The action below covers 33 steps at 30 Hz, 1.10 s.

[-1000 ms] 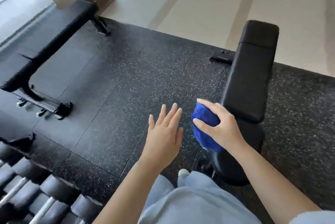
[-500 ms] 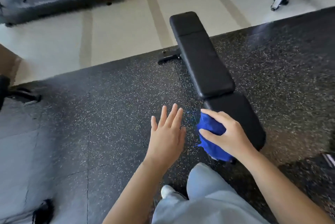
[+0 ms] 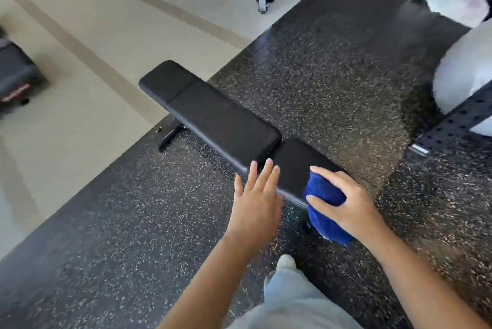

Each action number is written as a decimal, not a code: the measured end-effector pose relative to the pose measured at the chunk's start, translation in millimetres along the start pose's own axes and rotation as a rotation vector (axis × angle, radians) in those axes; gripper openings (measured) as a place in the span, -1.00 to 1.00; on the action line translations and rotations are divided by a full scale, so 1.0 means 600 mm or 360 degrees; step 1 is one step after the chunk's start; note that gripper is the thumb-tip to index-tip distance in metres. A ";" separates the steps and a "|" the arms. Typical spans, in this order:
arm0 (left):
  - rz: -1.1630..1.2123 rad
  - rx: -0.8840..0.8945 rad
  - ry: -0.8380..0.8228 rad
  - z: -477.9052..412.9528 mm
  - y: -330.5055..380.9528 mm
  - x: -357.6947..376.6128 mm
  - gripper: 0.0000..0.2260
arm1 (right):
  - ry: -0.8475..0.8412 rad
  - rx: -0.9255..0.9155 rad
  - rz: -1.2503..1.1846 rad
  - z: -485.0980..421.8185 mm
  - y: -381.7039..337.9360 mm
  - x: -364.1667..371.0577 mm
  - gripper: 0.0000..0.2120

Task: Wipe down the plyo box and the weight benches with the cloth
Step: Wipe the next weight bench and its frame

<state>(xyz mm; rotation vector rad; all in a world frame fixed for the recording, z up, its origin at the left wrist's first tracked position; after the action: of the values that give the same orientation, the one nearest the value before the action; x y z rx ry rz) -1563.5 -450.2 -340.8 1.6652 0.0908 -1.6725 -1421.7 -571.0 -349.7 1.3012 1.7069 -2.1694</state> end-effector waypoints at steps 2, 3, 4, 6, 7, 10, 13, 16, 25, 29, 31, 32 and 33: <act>-0.0019 0.0139 0.0014 -0.033 -0.007 -0.003 -0.38 | 0.0111 0.0094 0.0001 -0.017 0.006 0.000 -0.47; -0.0026 0.0179 0.0004 -0.044 -0.010 -0.004 -0.38 | 0.0153 0.0140 0.0002 -0.022 0.008 0.000 -0.46; -0.0032 0.0214 -0.0045 -0.054 -0.015 -0.002 -0.36 | 0.0196 0.0201 -0.0003 -0.026 0.010 0.001 -0.47; -0.0048 0.0271 -0.0193 -0.068 -0.031 0.004 -0.32 | 0.0305 0.0342 -0.0034 -0.026 0.016 0.007 -0.52; -0.0072 0.0310 -0.0262 -0.074 -0.040 0.008 -0.31 | 0.0364 0.0418 -0.0054 -0.022 0.020 0.013 -0.53; -0.0148 0.0444 -0.0442 -0.113 -0.066 0.021 -0.43 | 0.0586 0.0648 -0.0146 -0.014 0.029 0.030 -0.54; -0.0186 0.0598 -0.0619 -0.155 -0.092 0.042 -0.53 | 0.0806 0.0836 -0.0132 -0.003 0.037 0.062 -0.52; -0.0267 0.0800 -0.0765 -0.185 -0.117 0.072 -0.48 | 0.1062 0.1062 -0.0078 0.013 0.040 0.103 -0.52; -0.0396 0.1179 -0.0880 -0.236 -0.135 0.242 -0.25 | 0.1470 0.1390 -0.0115 0.058 0.153 0.220 -0.52; -0.0453 0.1374 -0.0655 -0.259 -0.115 0.353 -0.49 | 0.1622 0.1449 -0.0165 0.087 0.245 0.242 -0.53; -0.0484 0.1508 -0.0552 -0.282 -0.106 0.407 -0.54 | 0.1758 0.1471 -0.0241 0.095 0.296 0.255 -0.54; -0.0473 0.1570 -0.0518 -0.294 -0.103 0.432 -0.55 | 0.1822 0.1460 -0.0251 0.095 0.322 0.263 -0.54; -0.0468 0.1637 -0.0486 -0.305 -0.100 0.456 -0.54 | 0.1880 0.1444 -0.0240 0.091 0.348 0.271 -0.54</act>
<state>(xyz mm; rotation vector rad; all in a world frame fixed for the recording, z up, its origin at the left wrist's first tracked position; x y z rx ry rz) -1406.7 -431.9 -635.8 2.1211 -0.8411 -2.3913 -1442.4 -627.1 -613.6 3.2250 0.8128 -2.5141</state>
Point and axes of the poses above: each hand's wrist, its own z-axis away from the middle knuckle, its own x-axis out of the palm, y = z × x, the point moved 2 cm from there along -z, towards the middle knuckle, and after that the axes turned 9 degrees about z, right-handed, at the moved point
